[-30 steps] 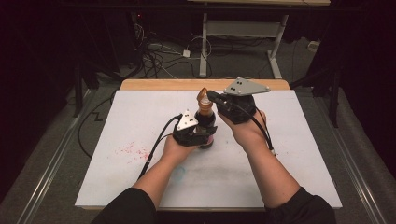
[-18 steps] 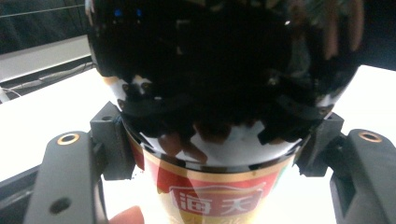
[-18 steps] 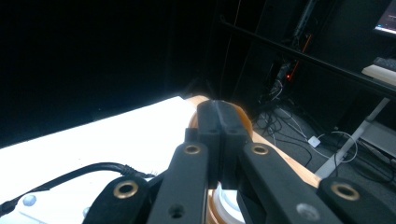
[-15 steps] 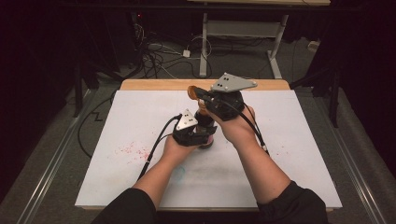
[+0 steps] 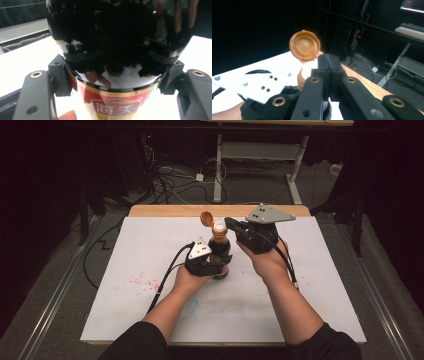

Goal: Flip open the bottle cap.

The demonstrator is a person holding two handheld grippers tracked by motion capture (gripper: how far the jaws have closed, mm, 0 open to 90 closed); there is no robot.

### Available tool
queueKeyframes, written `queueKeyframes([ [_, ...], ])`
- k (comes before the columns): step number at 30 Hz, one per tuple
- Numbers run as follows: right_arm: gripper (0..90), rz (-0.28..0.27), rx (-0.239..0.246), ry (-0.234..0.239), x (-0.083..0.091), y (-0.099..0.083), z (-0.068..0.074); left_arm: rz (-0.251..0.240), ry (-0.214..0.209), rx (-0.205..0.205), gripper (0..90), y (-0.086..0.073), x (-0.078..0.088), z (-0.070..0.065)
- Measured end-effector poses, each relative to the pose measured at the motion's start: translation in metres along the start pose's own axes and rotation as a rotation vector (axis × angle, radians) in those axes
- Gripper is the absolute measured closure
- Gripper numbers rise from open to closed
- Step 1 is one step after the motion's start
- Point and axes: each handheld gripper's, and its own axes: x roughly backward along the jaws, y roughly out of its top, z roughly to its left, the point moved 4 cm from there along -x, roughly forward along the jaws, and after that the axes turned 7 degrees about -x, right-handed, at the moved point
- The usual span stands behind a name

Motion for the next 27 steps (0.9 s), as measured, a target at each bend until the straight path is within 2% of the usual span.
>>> queueKeyframes([
  [1,90.0,0.002,-0.006,0.002,0.002,-0.002,-0.002,-0.015,0.006,0.013,28.3,0.001,-0.001,0.0],
  [4,90.0,-0.001,-0.012,-0.01,0.007,-0.007,-0.006,-0.02,0.004,0.02,28.3,0.001,-0.001,0.0],
  [6,83.1,-0.003,-0.03,-0.01,0.01,-0.011,-0.01,-0.02,0.004,0.021,28.3,0.001,-0.001,0.0],
  [8,81.9,-0.001,-0.04,-0.003,0.012,-0.014,-0.013,-0.018,0.002,0.022,28.3,0.001,-0.001,-0.001],
  [10,76.9,0.002,-0.042,0.005,0.014,-0.018,-0.015,-0.016,0.004,0.021,28.3,0.001,-0.001,0.0],
  [17,51.3,-0.003,-0.065,0.043,0.016,-0.027,-0.017,-0.005,0.003,0.014,28.1,0.001,-0.001,0.0],
  [24,16.4,0.008,-0.081,0.041,0.014,-0.039,-0.023,0.008,0.002,0.023,27.5,0.002,-0.001,0.001],
  [26,9.2,0.012,-0.092,0.027,0.014,-0.044,-0.025,0.011,-0.002,0.027,27.3,0.003,-0.001,0.001],
  [27,2.9,0.013,-0.098,0.019,0.013,-0.046,-0.026,0.013,-0.009,0.041,26.8,0.003,0.0,0.001],
])
